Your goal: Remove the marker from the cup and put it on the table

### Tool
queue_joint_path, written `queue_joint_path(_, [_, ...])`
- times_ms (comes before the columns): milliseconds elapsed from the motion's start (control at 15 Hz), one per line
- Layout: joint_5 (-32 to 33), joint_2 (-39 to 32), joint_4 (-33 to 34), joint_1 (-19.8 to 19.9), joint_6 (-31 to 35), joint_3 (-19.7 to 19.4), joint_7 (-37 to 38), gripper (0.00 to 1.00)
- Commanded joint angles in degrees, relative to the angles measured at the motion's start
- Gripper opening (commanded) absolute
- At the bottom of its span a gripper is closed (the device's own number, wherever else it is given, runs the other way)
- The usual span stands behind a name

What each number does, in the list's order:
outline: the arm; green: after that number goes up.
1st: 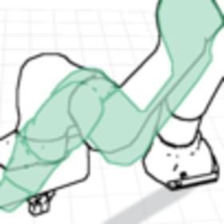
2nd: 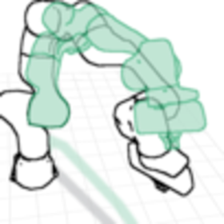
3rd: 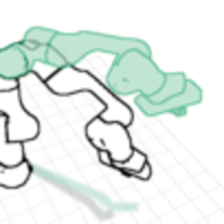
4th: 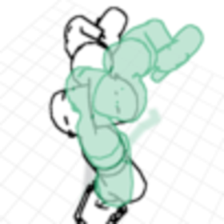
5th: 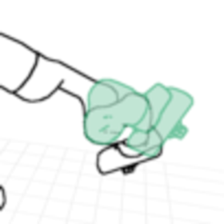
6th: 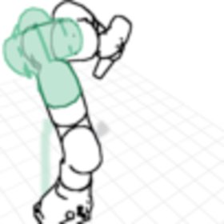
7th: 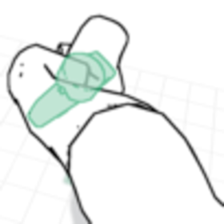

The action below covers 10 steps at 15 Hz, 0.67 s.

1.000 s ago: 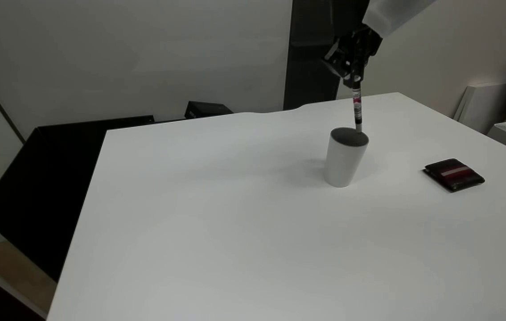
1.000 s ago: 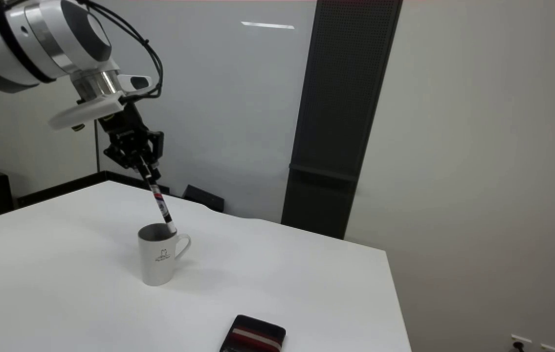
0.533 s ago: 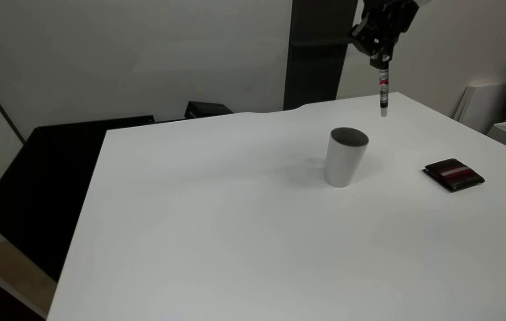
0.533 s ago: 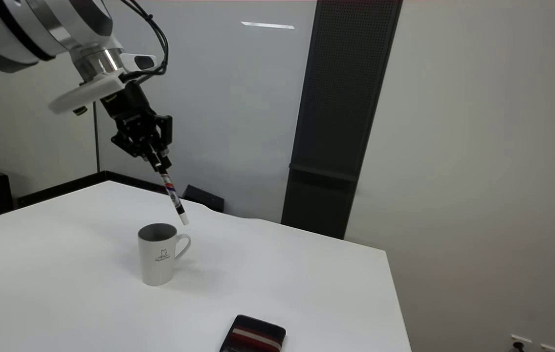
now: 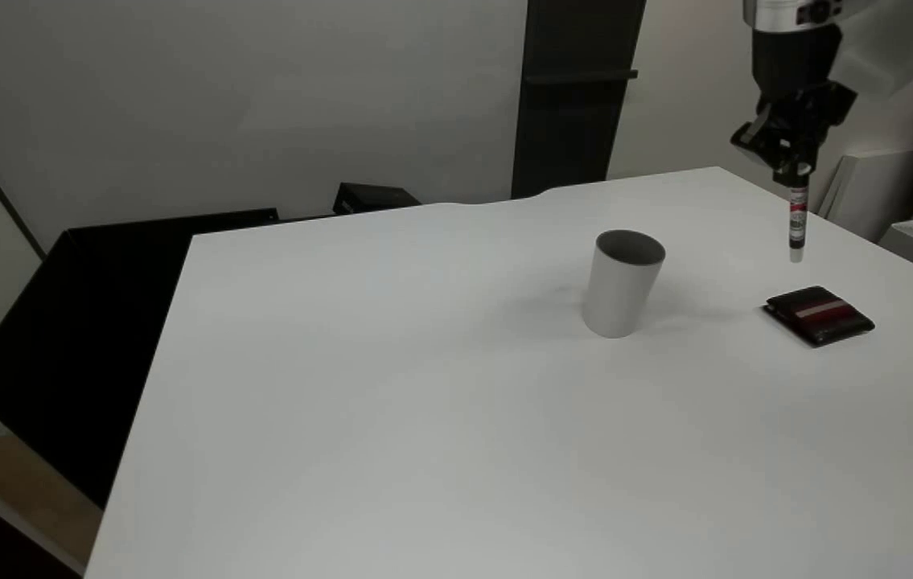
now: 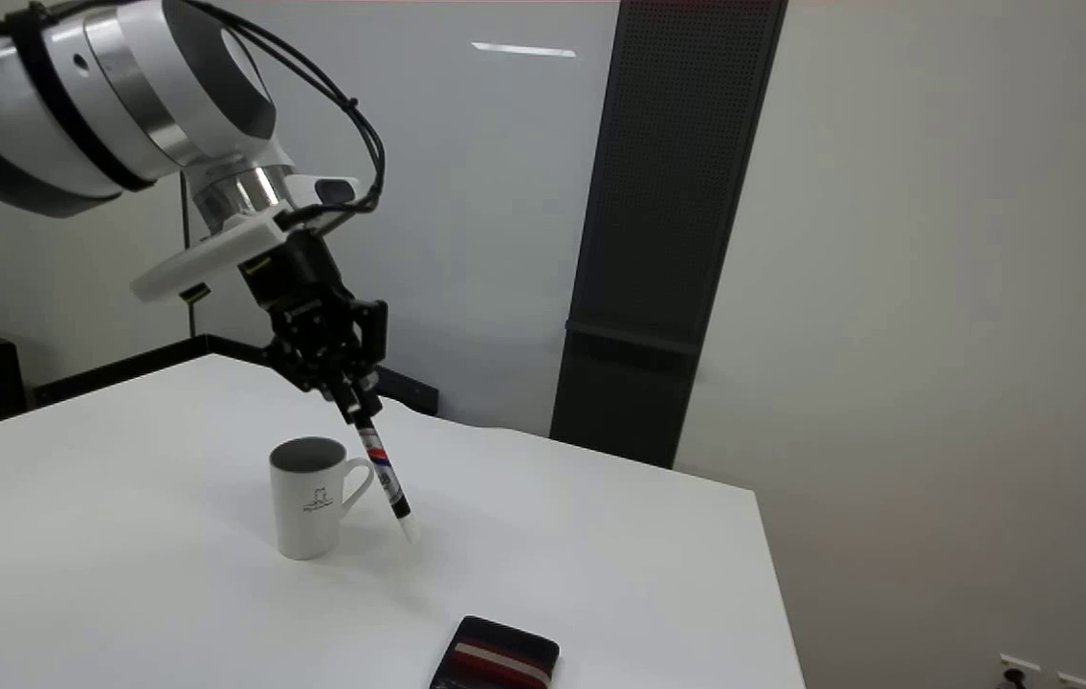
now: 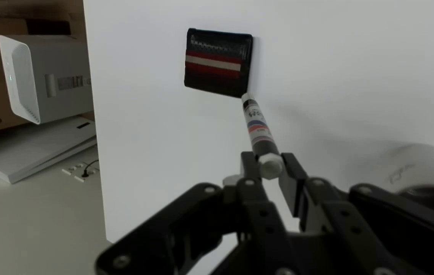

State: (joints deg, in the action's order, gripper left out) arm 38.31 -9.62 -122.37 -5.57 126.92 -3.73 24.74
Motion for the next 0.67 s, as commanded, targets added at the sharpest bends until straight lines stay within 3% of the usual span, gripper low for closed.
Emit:
queue_joint_path(0, [0.6, -1.1, -3.2, 2.5, 0.6, -0.5, 0.1, 0.08])
queue_joint_path(267, [-1.5, -4.6, -3.8, 4.8, 1.4, -1.1, -2.2, 0.08])
queue_joint_path(600, [-17.2, -9.6, -0.1, 8.4, -0.8, -0.7, -15.7, 0.08])
